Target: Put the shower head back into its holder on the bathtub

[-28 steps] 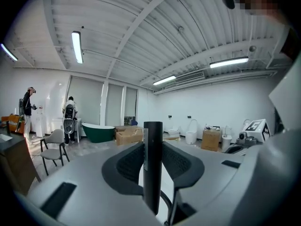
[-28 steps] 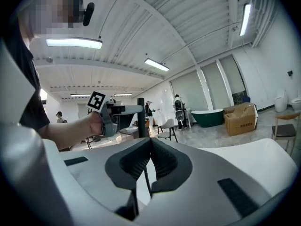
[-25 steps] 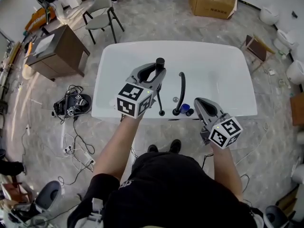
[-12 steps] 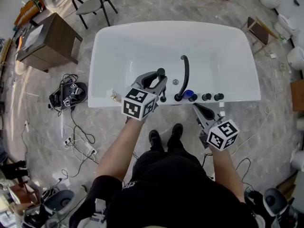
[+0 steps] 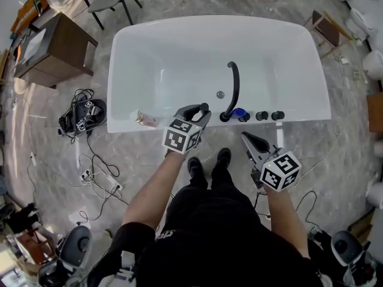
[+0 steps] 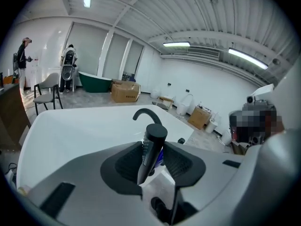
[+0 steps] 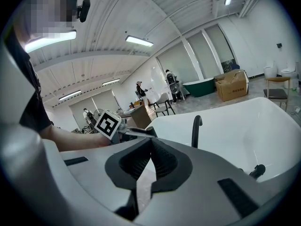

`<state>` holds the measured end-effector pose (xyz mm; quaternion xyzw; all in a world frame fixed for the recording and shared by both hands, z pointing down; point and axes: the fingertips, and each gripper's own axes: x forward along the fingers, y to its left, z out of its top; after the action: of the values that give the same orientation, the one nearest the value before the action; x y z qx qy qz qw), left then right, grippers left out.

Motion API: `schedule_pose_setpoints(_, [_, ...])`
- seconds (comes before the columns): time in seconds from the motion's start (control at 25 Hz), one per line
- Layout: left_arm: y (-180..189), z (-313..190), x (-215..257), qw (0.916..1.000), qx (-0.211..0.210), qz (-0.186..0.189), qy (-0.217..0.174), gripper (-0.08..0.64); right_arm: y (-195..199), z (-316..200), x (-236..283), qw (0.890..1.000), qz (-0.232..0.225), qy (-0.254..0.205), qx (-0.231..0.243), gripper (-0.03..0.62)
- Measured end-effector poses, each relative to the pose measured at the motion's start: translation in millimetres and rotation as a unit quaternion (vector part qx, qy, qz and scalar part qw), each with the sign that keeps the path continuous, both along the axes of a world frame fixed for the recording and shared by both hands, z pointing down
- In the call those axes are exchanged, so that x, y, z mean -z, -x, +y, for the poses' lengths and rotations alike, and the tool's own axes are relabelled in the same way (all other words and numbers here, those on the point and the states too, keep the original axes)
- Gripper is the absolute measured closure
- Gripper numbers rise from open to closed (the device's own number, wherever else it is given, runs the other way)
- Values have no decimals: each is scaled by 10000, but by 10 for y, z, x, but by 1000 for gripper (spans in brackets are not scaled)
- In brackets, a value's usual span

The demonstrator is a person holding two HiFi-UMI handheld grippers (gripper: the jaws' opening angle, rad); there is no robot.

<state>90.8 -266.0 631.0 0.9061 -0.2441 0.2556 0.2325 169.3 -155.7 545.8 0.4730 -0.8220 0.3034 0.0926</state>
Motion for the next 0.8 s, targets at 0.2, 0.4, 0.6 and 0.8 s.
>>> schedule_pose_setpoints(0.2, [-30,91,-344,9993,-34,-215,291,408,-69,23,-103,9998,-56,160,-41,577])
schedule_pose_setpoints(0.4, [-9,162,-609,9986,-52,-292,448,403,-45,50,-215,9995,-98,284,-106,577])
schedule_pose_setpoints(0.6, [-72,154,-789,9973,-107,-437,585,399,-144,30,-248,9992,-127,339,-189,577])
schedule_pose_setpoints(0.8, [-69,153,-957,9953,-152,-644,713,399,-225,55,-318,9986,-175,420,-251,577])
